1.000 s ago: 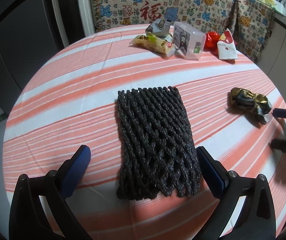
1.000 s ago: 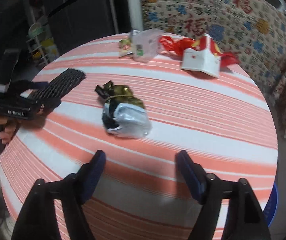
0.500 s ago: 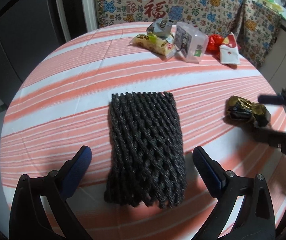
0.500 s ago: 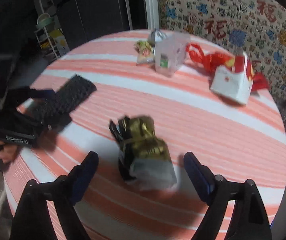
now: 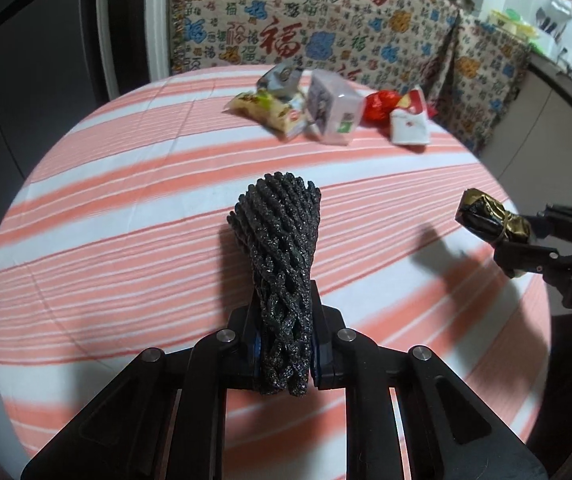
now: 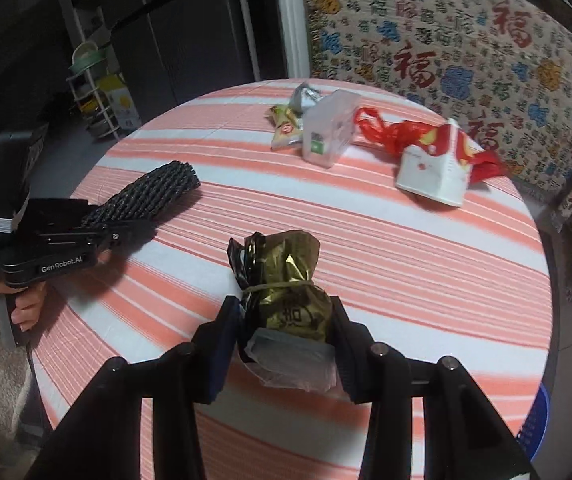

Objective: Collect trash
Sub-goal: 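Carry the foam net and gold bag to the blue wastebasket and open both tools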

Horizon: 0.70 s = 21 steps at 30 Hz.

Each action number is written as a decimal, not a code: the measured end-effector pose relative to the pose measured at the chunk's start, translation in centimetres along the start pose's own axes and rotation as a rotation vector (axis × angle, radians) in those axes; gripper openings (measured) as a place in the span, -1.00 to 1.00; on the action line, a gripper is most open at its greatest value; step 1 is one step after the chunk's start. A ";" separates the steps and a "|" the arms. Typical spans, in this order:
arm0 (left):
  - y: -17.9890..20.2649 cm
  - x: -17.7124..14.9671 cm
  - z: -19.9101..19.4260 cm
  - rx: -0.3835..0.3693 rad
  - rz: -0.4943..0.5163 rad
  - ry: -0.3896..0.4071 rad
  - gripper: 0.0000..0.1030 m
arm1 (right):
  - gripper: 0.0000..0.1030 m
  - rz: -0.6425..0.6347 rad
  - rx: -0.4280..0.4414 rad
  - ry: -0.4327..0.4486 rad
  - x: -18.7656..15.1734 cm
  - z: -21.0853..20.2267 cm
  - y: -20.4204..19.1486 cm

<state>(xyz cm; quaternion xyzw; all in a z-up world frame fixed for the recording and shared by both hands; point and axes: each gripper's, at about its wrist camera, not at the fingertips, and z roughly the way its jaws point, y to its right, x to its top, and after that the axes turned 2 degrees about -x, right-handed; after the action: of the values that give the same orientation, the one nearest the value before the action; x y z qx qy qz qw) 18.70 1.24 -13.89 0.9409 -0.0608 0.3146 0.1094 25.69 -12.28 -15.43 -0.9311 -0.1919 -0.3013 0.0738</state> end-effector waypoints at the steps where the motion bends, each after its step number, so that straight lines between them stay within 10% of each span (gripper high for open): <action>1: 0.5 0.0 -0.2 -0.005 0.001 0.005 -0.69 | -0.14 0.013 -0.007 0.006 -0.1 -0.1 0.4; 21: 23.3 4.1 1.1 -0.284 0.231 0.002 -0.69 | -0.13 0.352 -0.266 0.129 -10.0 -10.9 16.4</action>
<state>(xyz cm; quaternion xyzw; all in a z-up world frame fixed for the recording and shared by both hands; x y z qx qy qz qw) 18.34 -21.79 -8.36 0.9025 -0.2121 0.3143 0.2041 19.04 -33.20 -12.83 -0.9305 0.0199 -0.3655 0.0137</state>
